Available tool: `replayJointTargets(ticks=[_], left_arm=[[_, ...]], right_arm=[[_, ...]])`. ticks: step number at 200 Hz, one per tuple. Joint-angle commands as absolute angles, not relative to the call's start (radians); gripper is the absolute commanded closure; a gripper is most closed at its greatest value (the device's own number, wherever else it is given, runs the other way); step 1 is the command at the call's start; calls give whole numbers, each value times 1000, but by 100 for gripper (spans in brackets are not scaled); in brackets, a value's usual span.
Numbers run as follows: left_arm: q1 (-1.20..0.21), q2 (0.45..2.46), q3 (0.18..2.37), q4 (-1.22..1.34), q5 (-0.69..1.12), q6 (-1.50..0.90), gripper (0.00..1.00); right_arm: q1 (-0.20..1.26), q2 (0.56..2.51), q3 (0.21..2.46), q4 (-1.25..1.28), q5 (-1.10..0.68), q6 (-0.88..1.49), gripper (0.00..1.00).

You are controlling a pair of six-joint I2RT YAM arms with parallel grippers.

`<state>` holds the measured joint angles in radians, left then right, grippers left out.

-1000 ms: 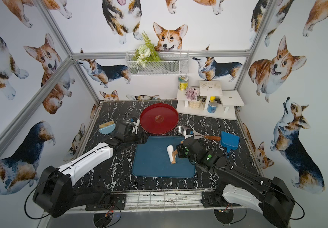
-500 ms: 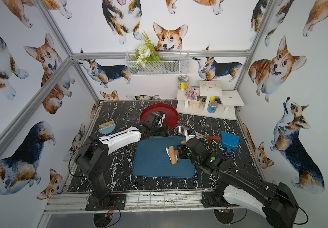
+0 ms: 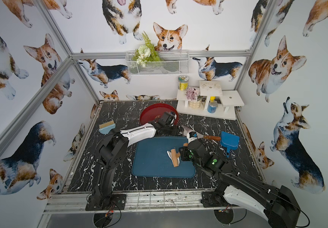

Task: Roll out the dumpling wrappers from the dough
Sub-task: Pick up the dumpling mold from the center of the board.

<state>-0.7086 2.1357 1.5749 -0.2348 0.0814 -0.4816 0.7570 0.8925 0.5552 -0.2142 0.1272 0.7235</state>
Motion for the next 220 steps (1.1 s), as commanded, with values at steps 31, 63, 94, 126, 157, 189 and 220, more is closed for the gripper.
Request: replayJointTargets(ticks=[31, 63, 94, 126, 157, 189, 220], left_arm=[[-712, 2172, 1606, -249, 34, -481, 47], [-713, 2206, 1644, -255, 36, -477, 56], [-712, 2234, 1683, -271, 27, -471, 66], [-713, 2259, 1711, -291, 26, -471, 77], [-714, 2263, 1710, -290, 23, -474, 81], [-713, 2255, 1703, -284, 22, -477, 93], [-713, 2225, 1682, -261, 23, -486, 100]], right_arm=[[755, 890, 555, -187, 121, 728, 100], [755, 887, 550, -186, 119, 731, 100], [754, 884, 546, -185, 117, 736, 100], [753, 885, 546, -185, 120, 735, 100], [755, 887, 546, -184, 120, 732, 100], [754, 885, 546, -185, 120, 732, 100], [753, 884, 546, -185, 126, 732, 100]])
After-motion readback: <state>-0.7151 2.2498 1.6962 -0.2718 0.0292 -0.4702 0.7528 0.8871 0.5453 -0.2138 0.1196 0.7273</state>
